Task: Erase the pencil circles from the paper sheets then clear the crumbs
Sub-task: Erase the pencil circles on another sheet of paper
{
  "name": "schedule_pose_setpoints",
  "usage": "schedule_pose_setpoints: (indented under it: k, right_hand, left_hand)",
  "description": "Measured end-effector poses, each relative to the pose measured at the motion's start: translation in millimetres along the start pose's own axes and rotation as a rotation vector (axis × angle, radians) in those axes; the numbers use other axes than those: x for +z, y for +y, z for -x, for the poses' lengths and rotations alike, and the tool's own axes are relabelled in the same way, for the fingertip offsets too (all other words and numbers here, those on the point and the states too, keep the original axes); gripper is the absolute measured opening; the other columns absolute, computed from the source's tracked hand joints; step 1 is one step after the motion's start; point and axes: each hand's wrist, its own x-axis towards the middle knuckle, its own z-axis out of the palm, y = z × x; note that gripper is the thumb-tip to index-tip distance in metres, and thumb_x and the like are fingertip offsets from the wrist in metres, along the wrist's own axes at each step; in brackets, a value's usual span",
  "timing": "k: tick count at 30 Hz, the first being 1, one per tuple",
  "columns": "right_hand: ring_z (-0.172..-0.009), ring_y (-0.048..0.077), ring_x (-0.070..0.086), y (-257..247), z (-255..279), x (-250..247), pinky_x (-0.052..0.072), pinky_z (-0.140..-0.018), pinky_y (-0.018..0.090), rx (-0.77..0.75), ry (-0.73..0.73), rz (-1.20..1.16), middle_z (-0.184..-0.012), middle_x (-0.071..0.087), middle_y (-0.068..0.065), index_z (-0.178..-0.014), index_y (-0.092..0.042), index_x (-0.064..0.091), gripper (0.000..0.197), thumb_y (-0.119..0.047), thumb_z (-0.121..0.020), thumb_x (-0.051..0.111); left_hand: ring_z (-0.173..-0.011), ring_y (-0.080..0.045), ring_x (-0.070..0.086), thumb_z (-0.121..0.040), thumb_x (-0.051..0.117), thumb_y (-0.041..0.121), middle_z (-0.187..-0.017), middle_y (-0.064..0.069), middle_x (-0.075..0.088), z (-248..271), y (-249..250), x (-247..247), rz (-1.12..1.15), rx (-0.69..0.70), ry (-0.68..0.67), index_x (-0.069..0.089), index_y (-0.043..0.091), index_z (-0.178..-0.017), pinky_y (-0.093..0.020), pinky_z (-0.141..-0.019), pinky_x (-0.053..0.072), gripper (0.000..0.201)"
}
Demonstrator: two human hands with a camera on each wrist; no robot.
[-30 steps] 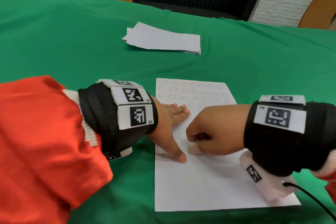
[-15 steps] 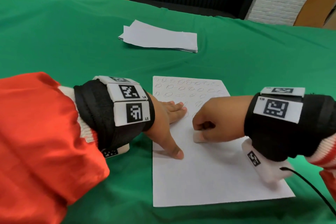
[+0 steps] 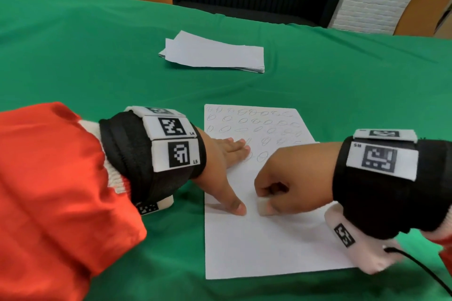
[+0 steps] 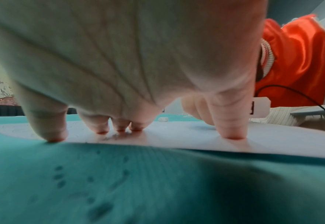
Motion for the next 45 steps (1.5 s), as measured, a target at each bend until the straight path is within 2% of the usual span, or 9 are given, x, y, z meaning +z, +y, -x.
schedule_pose_setpoints:
  k: [4,9,14,19,25,32,37,42,45]
  right_hand:
    - [-0.053,0.007,0.035,11.7,-2.9,-7.5,0.03,-0.051,0.02,0.109,0.052,0.041,-0.061,0.043,-0.005,-0.07,-0.019,0.047,0.032,-0.043,-0.089,0.051]
    - [-0.055,0.008,0.038,-5.2,0.8,-0.6,0.032,-0.054,0.023,-0.013,-0.014,0.02,-0.06,0.045,-0.004,-0.065,-0.019,0.043,0.034,-0.043,-0.088,0.051]
    - [-0.053,0.008,0.034,16.5,-3.5,-7.1,0.03,-0.051,0.022,0.141,0.075,0.059,-0.061,0.042,-0.004,-0.065,-0.018,0.042,0.034,-0.041,-0.089,0.051]
    - [-0.054,0.009,0.037,-2.8,0.8,5.6,0.034,-0.055,0.026,0.015,0.031,0.007,-0.06,0.044,-0.003,-0.064,-0.017,0.041,0.033,-0.039,-0.086,0.052]
    - [-0.054,0.008,0.034,26.2,-2.1,-4.3,0.03,-0.052,0.022,0.193,0.081,0.0,-0.062,0.042,-0.005,-0.068,-0.019,0.045,0.029,-0.04,-0.087,0.054]
    - [-0.058,0.008,0.045,58.5,25.4,-17.4,0.04,-0.061,0.027,0.348,0.324,-0.175,-0.066,0.053,-0.007,-0.075,-0.02,0.052,0.032,-0.048,-0.09,0.049]
    - [-0.058,0.008,0.049,73.1,39.7,-6.2,0.046,-0.066,0.027,0.374,0.258,-0.267,-0.065,0.056,-0.008,-0.076,-0.02,0.053,0.03,-0.047,-0.088,0.053]
    - [-0.063,0.002,0.047,60.5,34.4,-3.3,0.043,-0.069,0.024,0.316,0.22,-0.154,-0.071,0.054,-0.014,-0.082,-0.031,0.054,0.02,-0.051,-0.088,0.052]
    - [-0.071,0.009,0.049,59.7,29.0,-4.9,0.04,-0.067,0.023,0.339,0.224,-0.112,-0.075,0.053,-0.013,-0.083,-0.029,0.053,0.019,-0.047,-0.09,0.051]
  left_hand:
    - [-0.143,-0.004,-0.015,-0.079,0.046,0.073,-0.154,0.013,-0.025,0.8,1.2,0.0,-0.004,0.002,0.001,-0.022,0.026,-0.147,-0.034,-0.116,-0.004,0.107]
    - [-0.143,-0.004,-0.015,-0.078,0.046,0.074,-0.154,0.013,-0.026,-1.0,-0.4,0.7,-0.009,0.009,-0.001,-0.022,0.026,-0.147,-0.034,-0.116,-0.005,0.108]
    - [-0.143,-0.004,-0.015,-0.079,0.046,0.073,-0.154,0.013,-0.025,-0.5,-0.2,0.5,-0.009,0.017,0.009,-0.021,0.026,-0.147,-0.033,-0.116,-0.005,0.107]
    - [-0.143,-0.003,-0.014,-0.077,0.048,0.074,-0.154,0.015,-0.025,-2.4,-1.7,1.8,0.007,0.019,0.018,-0.021,0.028,-0.147,-0.034,-0.116,-0.004,0.109]
    - [-0.143,-0.003,-0.012,-0.078,0.048,0.074,-0.154,0.015,-0.023,-1.8,-1.2,1.2,0.001,0.018,0.032,-0.02,0.029,-0.148,-0.036,-0.116,0.0,0.107]
    - [-0.146,-0.01,0.006,-0.077,0.053,0.071,-0.158,0.015,-0.008,-0.9,-3.2,-1.9,-0.001,0.058,0.097,-0.004,0.028,-0.152,-0.039,-0.117,0.014,0.103]
    - [-0.138,-0.014,0.029,-0.08,0.058,0.063,-0.154,0.014,0.016,0.2,3.7,-13.5,0.053,0.105,0.159,0.017,0.033,-0.149,-0.038,-0.111,0.03,0.086]
    - [-0.138,-0.016,0.031,-0.079,0.062,0.061,-0.152,0.011,0.022,-7.8,8.1,-35.6,0.086,0.06,0.263,0.023,0.033,-0.148,-0.036,-0.11,0.028,0.084]
    - [-0.142,-0.018,0.022,-0.08,0.062,0.06,-0.157,0.007,0.016,-21.1,12.7,-39.6,0.039,0.014,0.212,0.017,0.029,-0.151,-0.037,-0.113,0.022,0.089]
